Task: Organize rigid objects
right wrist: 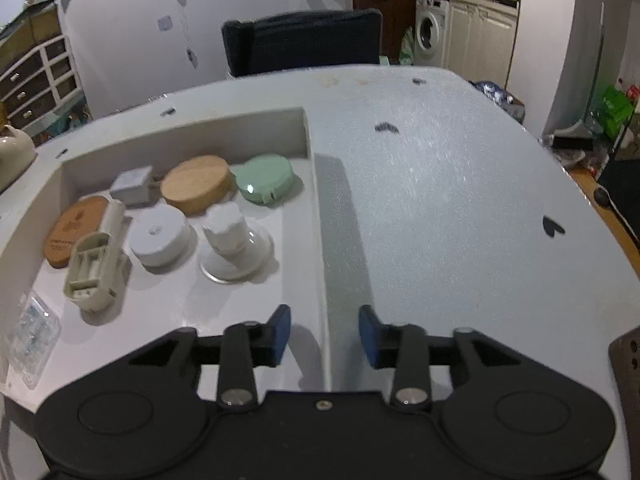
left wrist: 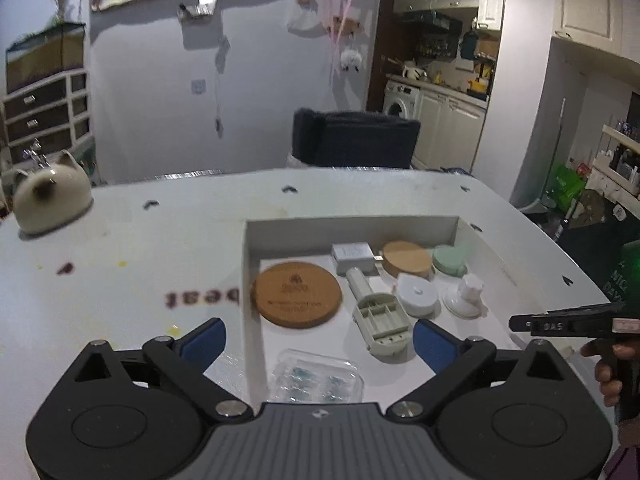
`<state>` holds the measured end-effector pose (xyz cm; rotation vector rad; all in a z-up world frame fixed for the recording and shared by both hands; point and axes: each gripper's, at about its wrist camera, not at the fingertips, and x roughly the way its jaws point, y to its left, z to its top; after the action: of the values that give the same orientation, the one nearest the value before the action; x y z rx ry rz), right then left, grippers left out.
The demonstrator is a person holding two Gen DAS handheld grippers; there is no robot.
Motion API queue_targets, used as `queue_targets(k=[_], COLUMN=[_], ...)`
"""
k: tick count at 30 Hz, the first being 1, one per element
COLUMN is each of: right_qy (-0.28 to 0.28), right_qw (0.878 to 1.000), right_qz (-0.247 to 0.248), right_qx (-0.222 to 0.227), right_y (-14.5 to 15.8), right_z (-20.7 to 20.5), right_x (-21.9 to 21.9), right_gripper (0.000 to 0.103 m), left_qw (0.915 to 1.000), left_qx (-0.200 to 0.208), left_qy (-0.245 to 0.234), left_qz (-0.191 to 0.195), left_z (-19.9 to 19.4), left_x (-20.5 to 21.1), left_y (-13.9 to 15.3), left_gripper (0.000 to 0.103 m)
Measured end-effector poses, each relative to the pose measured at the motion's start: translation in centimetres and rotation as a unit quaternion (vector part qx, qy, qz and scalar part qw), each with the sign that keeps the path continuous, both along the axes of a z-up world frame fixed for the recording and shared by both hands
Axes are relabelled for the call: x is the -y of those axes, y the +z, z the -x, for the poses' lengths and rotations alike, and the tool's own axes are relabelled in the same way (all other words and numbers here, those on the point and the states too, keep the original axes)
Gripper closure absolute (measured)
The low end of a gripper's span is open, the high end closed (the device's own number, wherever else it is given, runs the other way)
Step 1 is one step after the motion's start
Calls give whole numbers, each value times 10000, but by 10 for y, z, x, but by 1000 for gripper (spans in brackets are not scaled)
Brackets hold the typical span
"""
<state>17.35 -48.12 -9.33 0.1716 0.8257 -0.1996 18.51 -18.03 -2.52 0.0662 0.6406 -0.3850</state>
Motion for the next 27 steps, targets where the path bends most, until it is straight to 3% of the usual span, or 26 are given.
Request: queue_targets(k=[8,14,27], right_qy=[164,409,338], right_qw=[9975,9919,9845], right_qz=[144,233,348], right_qx=[669,1177,1685], right_y=[44,73,91], right_z=[25,58,124], right_x=[-29,-63,-104], right_gripper=[46,35,19], left_qw=[9990,9987,9965], left_qx=[386,463,709], left_qy=[88,178,435], left_qz=[-204,-108,10], left_z=[15,31,80], left_x=[-9,-21,-49], left_y=[11,12,15], left_gripper=[2,2,2])
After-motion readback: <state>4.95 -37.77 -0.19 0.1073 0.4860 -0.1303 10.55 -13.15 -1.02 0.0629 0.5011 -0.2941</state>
